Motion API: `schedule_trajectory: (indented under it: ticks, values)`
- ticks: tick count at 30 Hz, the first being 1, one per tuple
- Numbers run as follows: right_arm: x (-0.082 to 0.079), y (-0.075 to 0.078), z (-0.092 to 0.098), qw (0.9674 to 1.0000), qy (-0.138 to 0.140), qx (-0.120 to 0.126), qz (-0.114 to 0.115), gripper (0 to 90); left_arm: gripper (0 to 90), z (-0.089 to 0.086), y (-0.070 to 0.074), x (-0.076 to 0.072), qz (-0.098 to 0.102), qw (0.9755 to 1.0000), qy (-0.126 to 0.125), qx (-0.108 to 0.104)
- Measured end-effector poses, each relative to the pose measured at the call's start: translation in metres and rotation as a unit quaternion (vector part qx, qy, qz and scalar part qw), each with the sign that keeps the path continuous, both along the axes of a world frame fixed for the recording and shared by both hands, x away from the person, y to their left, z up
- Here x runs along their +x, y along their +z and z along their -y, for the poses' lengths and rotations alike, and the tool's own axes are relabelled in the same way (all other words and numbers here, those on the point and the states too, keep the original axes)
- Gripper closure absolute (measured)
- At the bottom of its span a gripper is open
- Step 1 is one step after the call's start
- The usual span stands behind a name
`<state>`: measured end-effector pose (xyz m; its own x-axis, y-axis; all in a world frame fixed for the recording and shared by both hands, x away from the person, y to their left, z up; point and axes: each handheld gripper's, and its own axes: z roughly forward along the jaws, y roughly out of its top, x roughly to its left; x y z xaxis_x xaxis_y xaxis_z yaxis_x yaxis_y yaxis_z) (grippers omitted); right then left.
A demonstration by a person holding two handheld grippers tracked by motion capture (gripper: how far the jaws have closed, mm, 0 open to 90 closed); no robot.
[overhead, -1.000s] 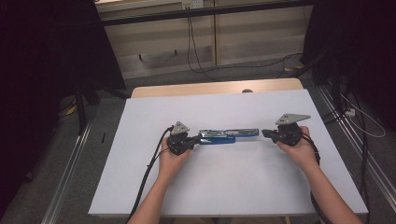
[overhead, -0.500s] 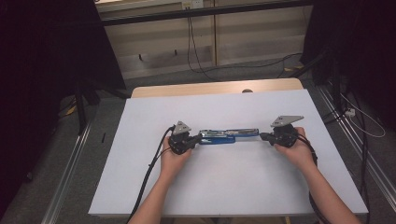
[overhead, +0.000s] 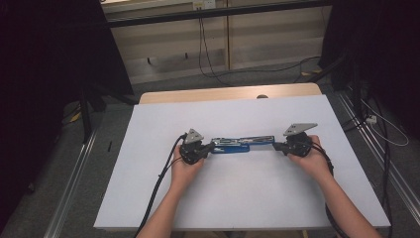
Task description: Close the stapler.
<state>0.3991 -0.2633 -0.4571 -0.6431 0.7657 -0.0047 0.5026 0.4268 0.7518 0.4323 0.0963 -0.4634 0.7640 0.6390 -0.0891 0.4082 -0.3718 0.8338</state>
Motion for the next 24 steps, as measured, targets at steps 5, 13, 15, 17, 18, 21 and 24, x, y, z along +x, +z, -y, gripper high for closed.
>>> schedule_trajectory:
  ticks: [5,13,15,17,18,21,24]
  values:
    - [0.0007,0.0014,-0.0013,1.0000,0.001,0.006,0.004,90.0,90.0,-0.0002,-0.0001,0.0002,-0.001,1.0000,-0.001,-0.001]
    - [0.0016,0.0036,-0.0039,0.9996,0.005,0.024,0.017,90.0,90.0,-0.0003,0.0000,0.0001,-0.005,1.0000,-0.001,-0.004]
    - [0.0019,0.0031,-0.0043,0.9994,0.008,0.030,0.016,90.0,90.0,0.0001,-0.0001,0.0003,-0.005,1.0000,-0.001,-0.005]
    - [0.0015,0.0027,-0.0051,0.9993,0.012,0.031,0.015,90.0,90.0,0.0006,-0.0001,0.0004,-0.010,0.9999,0.000,-0.008]
    - [0.0011,0.0025,-0.0053,0.9993,0.013,0.032,0.015,90.0,90.0,0.0007,0.0000,0.0005,-0.009,0.9999,-0.001,-0.009]
    - [-0.0002,0.0024,-0.0041,0.9989,0.015,0.041,0.014,90.0,90.0,0.0020,0.0028,-0.0008,-0.003,1.0000,-0.005,0.002]
    - [-0.0025,0.0026,-0.0019,0.9981,0.016,0.058,0.015,90.0,90.0,0.0020,0.0048,-0.0012,-0.011,0.9999,-0.005,-0.012]
